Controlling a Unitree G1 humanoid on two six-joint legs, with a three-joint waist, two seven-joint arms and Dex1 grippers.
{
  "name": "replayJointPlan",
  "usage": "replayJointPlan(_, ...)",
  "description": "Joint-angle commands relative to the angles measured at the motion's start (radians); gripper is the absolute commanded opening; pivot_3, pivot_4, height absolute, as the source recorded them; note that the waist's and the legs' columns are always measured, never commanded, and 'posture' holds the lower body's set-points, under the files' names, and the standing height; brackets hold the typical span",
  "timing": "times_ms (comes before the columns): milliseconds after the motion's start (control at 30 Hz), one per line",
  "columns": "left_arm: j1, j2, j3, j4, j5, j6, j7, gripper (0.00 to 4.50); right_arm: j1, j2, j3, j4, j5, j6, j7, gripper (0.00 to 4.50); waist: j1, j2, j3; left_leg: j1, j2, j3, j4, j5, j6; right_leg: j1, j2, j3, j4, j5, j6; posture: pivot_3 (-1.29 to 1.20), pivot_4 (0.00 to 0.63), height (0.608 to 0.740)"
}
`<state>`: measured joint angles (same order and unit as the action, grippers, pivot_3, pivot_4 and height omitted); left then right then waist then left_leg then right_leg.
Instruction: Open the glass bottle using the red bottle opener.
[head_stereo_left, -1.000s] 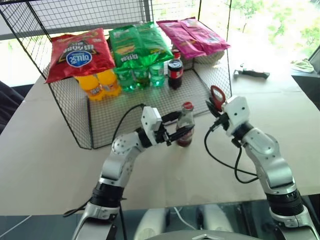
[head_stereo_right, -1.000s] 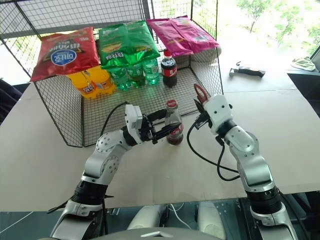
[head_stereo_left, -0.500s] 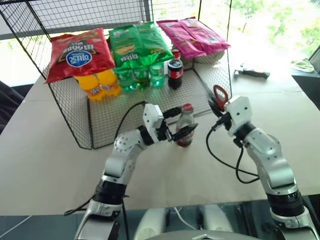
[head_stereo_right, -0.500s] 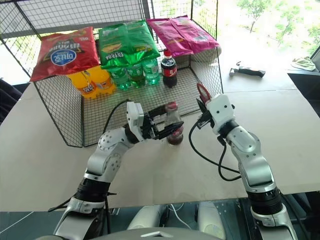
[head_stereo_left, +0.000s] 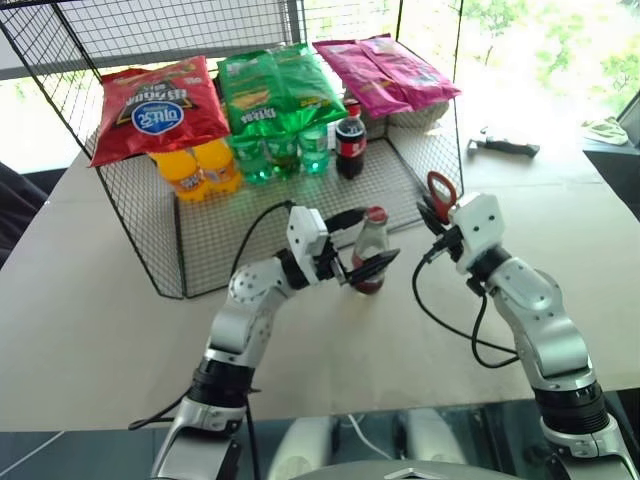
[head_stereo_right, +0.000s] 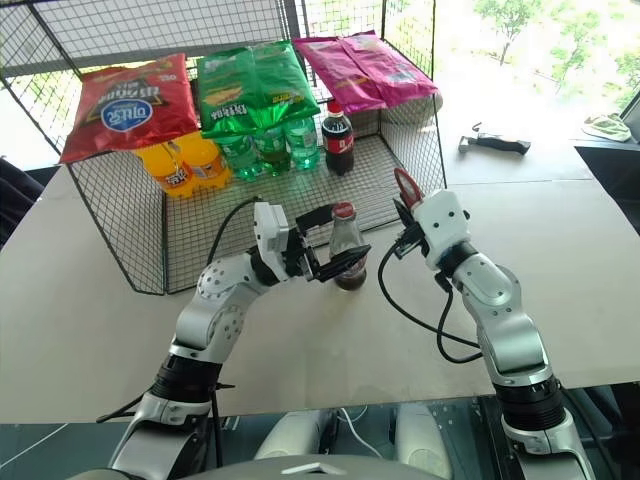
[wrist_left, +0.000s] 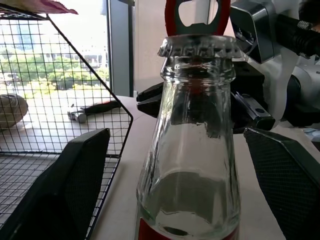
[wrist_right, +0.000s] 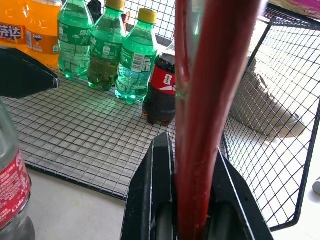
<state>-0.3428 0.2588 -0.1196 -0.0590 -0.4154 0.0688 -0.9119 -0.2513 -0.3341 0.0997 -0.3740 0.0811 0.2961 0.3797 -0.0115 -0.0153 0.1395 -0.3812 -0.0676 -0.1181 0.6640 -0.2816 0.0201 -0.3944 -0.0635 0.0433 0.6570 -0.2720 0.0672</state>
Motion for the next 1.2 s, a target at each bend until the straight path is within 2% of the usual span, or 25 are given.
replayJointPlan(33, -0.009, -0.004, 0.003, -0.003, -0.003, -0.027, -0.013, 4.44, -0.008, 0.003, -0.027, -0.017, 0.003, -0.025, -0.007, 0.0, 0.0, 0.0, 0.0, 0.0, 0.0, 0.0, 0.0, 0.0, 0.0, 0.0, 0.0, 0.0, 0.0, 0.0, 0.0, 0.0, 0.15, 0.74)
replayJointPlan(133, -0.008, -0.004, 0.003, -0.002, -0.007, -0.03, -0.017, 4.44, -0.007, 0.002, -0.027, -0.019, 0.002, -0.025, -0.007, 0.0, 0.0, 0.0, 0.0, 0.0, 0.0, 0.0, 0.0, 0.0, 0.0, 0.0, 0.0, 0.0, 0.0, 0.0, 0.0, 0.0, 0.15, 0.74)
replayJointPlan(167, -0.008, -0.004, 0.004, -0.001, -0.008, -0.03, -0.019, 4.06, -0.006, 0.002, -0.027, -0.019, 0.002, -0.025, -0.007, 0.0, 0.0, 0.0, 0.0, 0.0, 0.0, 0.0, 0.0, 0.0, 0.0, 0.0, 0.0, 0.0, 0.0, 0.0, 0.0, 0.0, 0.15, 0.74)
replayJointPlan(233, -0.008, -0.005, 0.005, -0.001, -0.009, -0.033, -0.022, 3.71, -0.006, 0.003, -0.026, -0.02, 0.002, -0.024, -0.008, 0.0, 0.0, 0.0, 0.0, 0.0, 0.0, 0.0, 0.0, 0.0, 0.0, 0.0, 0.0, 0.0, 0.0, 0.0, 0.0, 0.0, 0.15, 0.74)
replayJointPlan(367, -0.01, -0.01, 0.004, 0.002, 0.001, -0.039, -0.015, 1.94, -0.01, 0.003, -0.027, -0.017, 0.003, -0.024, -0.007, 0.0, 0.002, 0.0, 0.0, 0.0, 0.0, 0.0, 0.0, 0.0, 0.0, 0.0, 0.0, 0.0, 0.0, 0.0, 0.0, 0.0, 0.15, 0.74)
replayJointPlan(833, 0.018, 0.005, 0.0, -0.019, 0.0, -0.042, -0.007, 1.94, -0.014, -0.006, 0.005, -0.021, -0.019, -0.04, 0.011, 0.0, 0.001, 0.0, 0.0, 0.0, 0.0, 0.0, 0.0, 0.0, 0.0, 0.001, 0.0, 0.0, 0.0, 0.0, 0.0, 0.0, 0.15, 0.74)
replayJointPlan(1200, 0.017, -0.004, -0.012, -0.021, 0.001, -0.042, 0.007, 1.94, -0.089, -0.096, 0.179, 0.046, -0.293, -0.176, 0.034, 0.0, 0.001, 0.0, 0.0, 0.0, 0.0, 0.0, 0.0, 0.0, 0.0, 0.001, 0.0, 0.0, 0.0, 0.0, 0.0, 0.0, 0.15, 0.74)
